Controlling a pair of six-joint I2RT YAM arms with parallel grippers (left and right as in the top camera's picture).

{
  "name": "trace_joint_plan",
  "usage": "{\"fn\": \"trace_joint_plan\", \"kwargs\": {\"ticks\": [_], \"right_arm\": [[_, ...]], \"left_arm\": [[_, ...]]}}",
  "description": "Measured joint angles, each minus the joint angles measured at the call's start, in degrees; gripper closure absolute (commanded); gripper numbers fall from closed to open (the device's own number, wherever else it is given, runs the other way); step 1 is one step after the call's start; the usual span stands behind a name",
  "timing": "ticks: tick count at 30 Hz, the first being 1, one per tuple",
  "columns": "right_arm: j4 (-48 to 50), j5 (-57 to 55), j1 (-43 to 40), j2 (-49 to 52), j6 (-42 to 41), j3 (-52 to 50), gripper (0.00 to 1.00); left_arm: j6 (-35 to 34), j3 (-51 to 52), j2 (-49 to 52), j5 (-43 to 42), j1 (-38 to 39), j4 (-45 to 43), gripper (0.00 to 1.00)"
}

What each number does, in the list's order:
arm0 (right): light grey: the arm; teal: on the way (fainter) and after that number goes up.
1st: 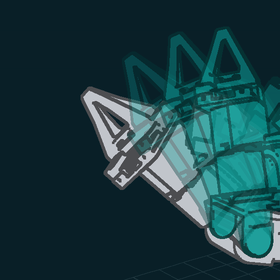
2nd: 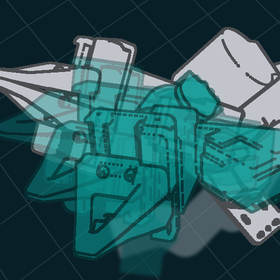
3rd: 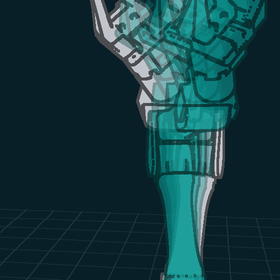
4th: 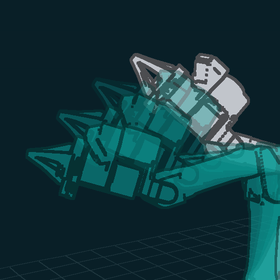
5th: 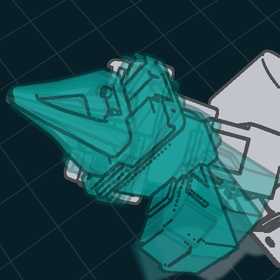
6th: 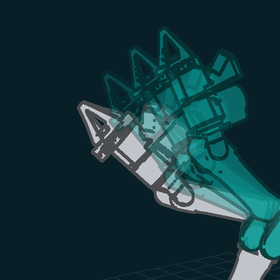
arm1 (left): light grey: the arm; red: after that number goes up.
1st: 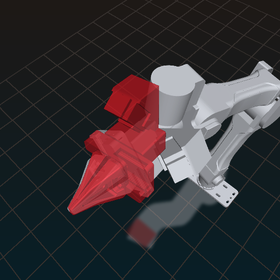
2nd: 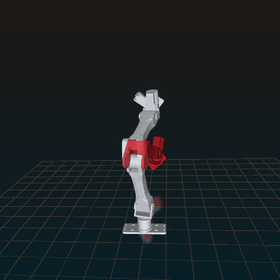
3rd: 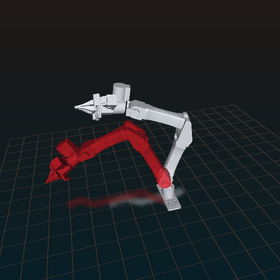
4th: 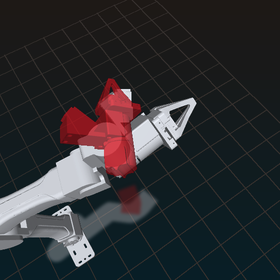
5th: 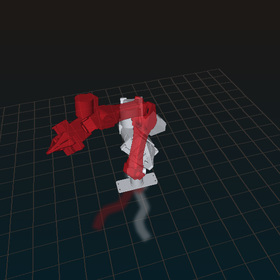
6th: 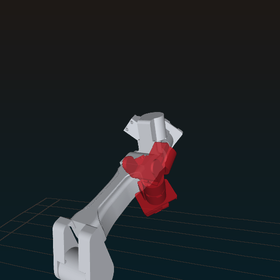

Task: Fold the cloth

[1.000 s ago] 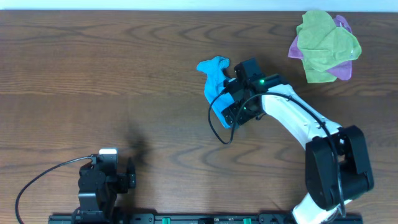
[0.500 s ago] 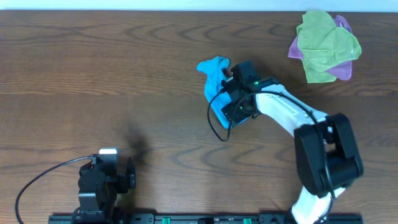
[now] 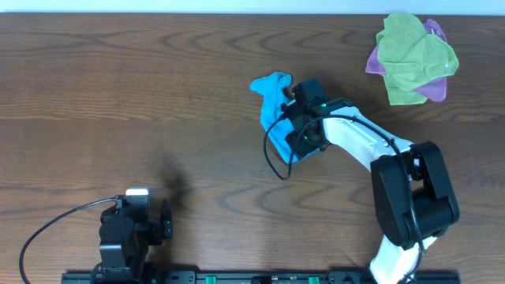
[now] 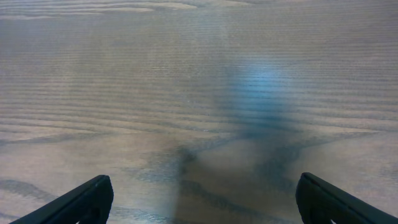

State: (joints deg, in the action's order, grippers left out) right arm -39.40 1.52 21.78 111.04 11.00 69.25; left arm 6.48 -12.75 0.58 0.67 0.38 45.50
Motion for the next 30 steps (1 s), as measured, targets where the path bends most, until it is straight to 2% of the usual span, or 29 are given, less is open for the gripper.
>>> {"fn": "trace_joint_plan", "kwargs": {"ticks": [7, 30], "right_arm": [[-1.05, -0.11, 0.0, -0.02, -0.24, 0.37, 0.28], [-0.26, -2.95, 0.0, -0.02, -0.46, 2.69, 0.41]], "left_arm": [[0.0, 0.0, 0.0, 0.0, 0.0, 0.0, 0.05], [0.0, 0.0, 0.0, 0.0, 0.0, 0.0, 0.05]]}}
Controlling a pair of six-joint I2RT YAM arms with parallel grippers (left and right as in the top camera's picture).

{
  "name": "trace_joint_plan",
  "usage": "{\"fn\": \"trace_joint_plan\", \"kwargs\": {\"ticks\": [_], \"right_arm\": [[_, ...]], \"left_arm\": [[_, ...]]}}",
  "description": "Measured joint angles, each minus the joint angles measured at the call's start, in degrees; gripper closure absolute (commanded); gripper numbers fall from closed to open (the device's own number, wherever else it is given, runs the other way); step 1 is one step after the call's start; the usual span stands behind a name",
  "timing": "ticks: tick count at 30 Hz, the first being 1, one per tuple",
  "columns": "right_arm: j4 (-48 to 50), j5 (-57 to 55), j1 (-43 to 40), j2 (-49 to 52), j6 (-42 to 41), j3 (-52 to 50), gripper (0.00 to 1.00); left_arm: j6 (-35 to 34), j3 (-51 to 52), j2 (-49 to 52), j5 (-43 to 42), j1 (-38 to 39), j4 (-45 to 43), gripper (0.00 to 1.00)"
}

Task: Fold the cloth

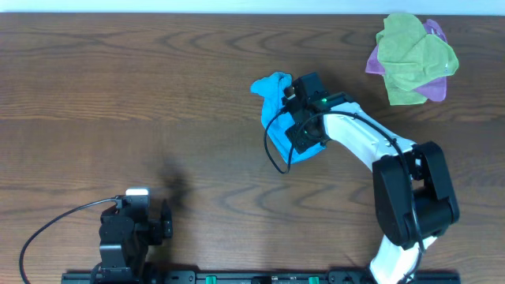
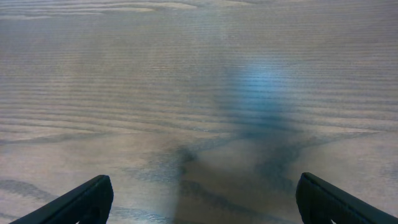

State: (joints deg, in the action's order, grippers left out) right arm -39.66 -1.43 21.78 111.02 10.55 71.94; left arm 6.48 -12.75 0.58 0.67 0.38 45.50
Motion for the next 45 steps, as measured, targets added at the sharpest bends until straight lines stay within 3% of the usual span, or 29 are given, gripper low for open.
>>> {"fn": "trace_joint_plan", "kwargs": {"ticks": [5, 11, 23, 29, 43, 45], "right_arm": [[1.77, -1.25, 0.0, 0.0, -0.17, 0.0, 0.55], [2.73, -2.14, 0.0, 0.0, -0.44, 0.02, 0.99], [-5.38, -2.25, 1.7, -3.78, -1.16, 6.01, 0.99], [-7.72, -0.2, 6.51, -12.5, -2.51, 11.8, 0.99], [-4.74, 4.81, 23.71, -9.25, -10.38, 11.8, 0.99], [-3.48, 5.4, 26.27, -7.19, -11.39, 11.8, 0.95]], "left_arm": [[0.0, 0.0, 0.0, 0.0, 0.0, 0.0, 0.05], [0.0, 0.0, 0.0, 0.0, 0.0, 0.0, 0.05], [0.0, 0.0, 0.0, 0.0, 0.0, -0.02, 0.05], [0.0, 0.02, 0.0, 0.0, 0.0, -0.2, 0.05], [0.0, 0.63, 0.0, 0.24, 0.0, -0.79, 0.05], [0.02, 0.63, 0.0, 0.24, 0.0, -0.79, 0.05]]}}
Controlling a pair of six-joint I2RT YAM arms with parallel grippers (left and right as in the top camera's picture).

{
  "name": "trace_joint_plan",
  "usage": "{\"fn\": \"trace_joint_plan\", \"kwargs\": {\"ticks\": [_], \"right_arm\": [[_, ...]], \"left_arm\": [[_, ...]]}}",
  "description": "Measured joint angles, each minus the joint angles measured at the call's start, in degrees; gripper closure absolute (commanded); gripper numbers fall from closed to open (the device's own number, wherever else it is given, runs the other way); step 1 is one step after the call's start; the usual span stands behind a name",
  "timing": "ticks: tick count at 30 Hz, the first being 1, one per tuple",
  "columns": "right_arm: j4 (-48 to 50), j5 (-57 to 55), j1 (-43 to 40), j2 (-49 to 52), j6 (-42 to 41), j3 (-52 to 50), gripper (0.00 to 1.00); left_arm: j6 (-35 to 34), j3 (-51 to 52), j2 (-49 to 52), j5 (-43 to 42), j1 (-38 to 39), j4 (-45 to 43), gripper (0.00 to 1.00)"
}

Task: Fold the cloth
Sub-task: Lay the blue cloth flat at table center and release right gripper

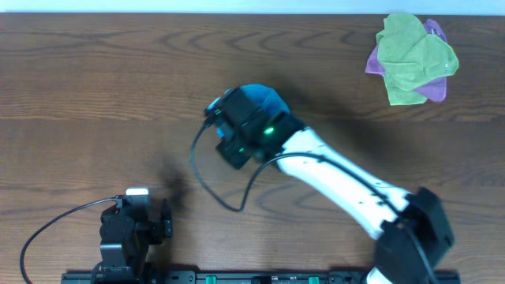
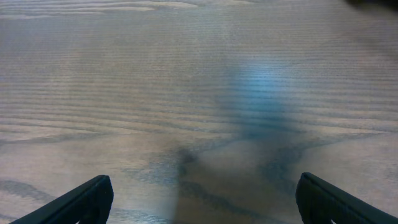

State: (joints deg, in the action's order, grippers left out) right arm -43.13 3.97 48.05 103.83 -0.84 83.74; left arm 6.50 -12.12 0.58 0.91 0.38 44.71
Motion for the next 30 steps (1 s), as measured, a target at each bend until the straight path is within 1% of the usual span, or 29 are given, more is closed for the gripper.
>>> {"fn": "trace_joint_plan", "kwargs": {"ticks": [1, 2, 3, 4, 7, 9, 12, 13, 14, 17, 20, 23, 25, 28, 30], "right_arm": [[0.46, 0.44, 1.22, 1.22, -0.46, 0.0, 0.86], [0.85, 1.05, 2.58, 2.75, -0.79, 0.0, 0.71], [1.09, 1.55, 3.56, 3.93, -1.27, 0.0, 0.6], [1.36, 2.03, 4.5, 4.92, -1.46, 0.0, 0.53], [2.45, 4.07, 7.3, 7.23, -1.79, -0.09, 0.39], [3.23, 4.72, 9.01, 7.23, -2.08, -0.11, 0.24], [2.56, 5.51, 9.62, 7.15, -2.32, 0.22, 0.18], [1.86, 5.49, 9.53, 7.1, -2.4, 0.63, 0.18], [1.16, 5.51, 9.31, 6.99, -2.45, 1.44, 0.18], [-0.2, 5.64, 8.5, 5.86, -2.58, 4.2, 0.14], [-3.15, 6.91, 6.1, 2.14, -3.3, 7.41, 0.13], [-4.76, 9.38, 0.48, -4.22, -4.26, 8.94, 0.13], [-7.06, 10.86, -5.25, -8.48, -4.74, 9.49, 0.14], [-13.38, 12.35, -13.31, -12.0, -4.83, 10.01, 0.14], [-17.42, 12.92, -16.57, -12.66, -4.55, 9.99, 0.15]], "left_arm": [[0.0, 0.0, 0.0, 0.0, 0.0, 0.0, 0.05], [0.0, 0.0, 0.0, 0.0, 0.0, 0.0, 0.05], [0.0, 0.0, 0.0, 0.0, 0.0, 0.0, 0.05], [0.0, 0.0, 0.0, 0.0, 0.0, 0.0, 0.05], [0.0, 0.0, 0.0, 0.0, 0.0, 0.0, 0.05], [0.0, 0.0, 0.0, 0.0, 0.0, 0.0, 0.05], [0.0, 0.04, 0.0, -0.11, 0.0, -0.17, 0.05], [-0.02, 0.15, 0.0, -0.63, 0.0, -0.37, 0.05], [0.02, 0.39, 0.0, -1.77, -0.07, -0.68, 0.05], [-0.04, 0.87, 0.0, -5.9, -0.07, -1.09, 0.05], [-0.5, 0.94, 0.0, -9.29, -0.07, -1.55, 0.05], [-0.7, -0.61, 0.33, -10.84, -0.07, -1.33, 0.05], [-0.72, -4.76, 2.08, -11.3, -0.07, -1.31, 0.05], [-1.99, -11.78, 7.17, -11.85, -0.07, -0.83, 0.05], [-3.19, -15.91, 12.68, -12.59, -0.07, -0.15, 0.05]]}}
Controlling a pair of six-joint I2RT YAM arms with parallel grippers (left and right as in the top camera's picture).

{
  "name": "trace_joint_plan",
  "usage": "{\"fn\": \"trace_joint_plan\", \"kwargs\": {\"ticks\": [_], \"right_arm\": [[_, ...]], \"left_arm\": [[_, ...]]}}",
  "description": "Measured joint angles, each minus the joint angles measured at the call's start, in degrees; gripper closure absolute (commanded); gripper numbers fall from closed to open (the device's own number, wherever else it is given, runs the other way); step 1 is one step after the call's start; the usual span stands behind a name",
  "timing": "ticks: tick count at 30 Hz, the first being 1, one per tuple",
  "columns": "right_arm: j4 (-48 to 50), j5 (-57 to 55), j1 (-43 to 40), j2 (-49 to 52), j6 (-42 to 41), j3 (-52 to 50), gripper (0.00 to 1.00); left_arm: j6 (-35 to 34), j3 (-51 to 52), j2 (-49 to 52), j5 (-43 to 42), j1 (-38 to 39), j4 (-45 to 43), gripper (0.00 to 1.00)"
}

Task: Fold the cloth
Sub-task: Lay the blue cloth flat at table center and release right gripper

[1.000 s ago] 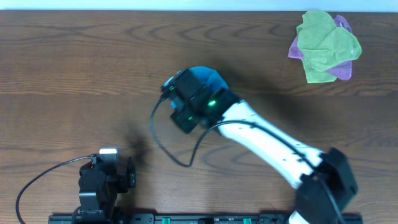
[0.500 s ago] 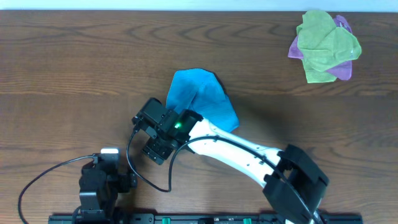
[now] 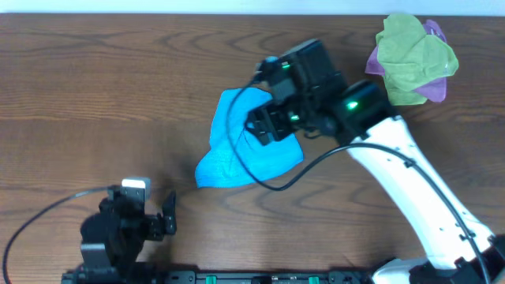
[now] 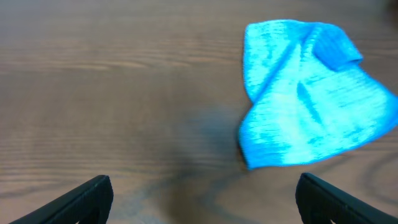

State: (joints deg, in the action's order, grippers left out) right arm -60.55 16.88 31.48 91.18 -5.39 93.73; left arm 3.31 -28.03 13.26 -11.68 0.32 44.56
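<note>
A bright blue cloth (image 3: 241, 150) lies spread out and rumpled on the wooden table (image 3: 95, 95) near its middle. One corner is flapped over at its far side (image 4: 336, 50). My right gripper (image 3: 272, 120) hangs over the cloth's right part; its fingers are hidden under the wrist, so a hold on the cloth cannot be made out. My left gripper (image 3: 158, 225) sits near the front edge, left of the cloth, open with nothing between its fingers (image 4: 81, 198). In the left wrist view the cloth (image 4: 308, 99) lies ahead and to the right.
A green cloth (image 3: 410, 51) lies bunched on a purple one (image 3: 435, 83) at the back right corner. A black cable (image 3: 39, 225) loops from the left arm near the front edge. The right arm's white links (image 3: 418, 181) cross the right half of the table.
The right gripper has moved from left of centre back to the right. The blue cloth, bunched under it before, now lies spread on the table. The left wrist has shifted and now sees the cloth.
The right gripper stood on the bunched blue cloth right of centre at the two oldest moments. Then it was further left with the cloth bunched beneath it. Now the cloth lies opened out mid-table. The left gripper stayed open near the front edge.
</note>
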Motion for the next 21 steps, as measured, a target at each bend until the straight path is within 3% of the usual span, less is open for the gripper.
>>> {"fn": "trace_joint_plan", "kwargs": {"ticks": [4, 9, 15, 21], "right_arm": [[-5.7, 0.76, -3.65, -0.37, 1.4, -0.15, 0.15], [-10.56, 0.9, -5.99, -3.04, 3.08, -2.12, 0.15], [-8.17, 1.97, -11.21, -11.13, 3.54, -14.51, 0.16], [3.91, 7.65, -19.34, -20.94, 2.38, -33.2, 0.15]], "left_arm": [[-2.29, -8.55, 16.79, -4.37, 0.0, 1.9, 0.05], [-7.61, -23.08, 40.35, -11.87, 0.0, 12.31, 0.05], [-9.53, -26.97, 54.14, -26.27, -0.11, 12.66, 0.05], [-12.74, -26.97, 61.51, -30.27, -0.11, 12.35, 0.05]]}}
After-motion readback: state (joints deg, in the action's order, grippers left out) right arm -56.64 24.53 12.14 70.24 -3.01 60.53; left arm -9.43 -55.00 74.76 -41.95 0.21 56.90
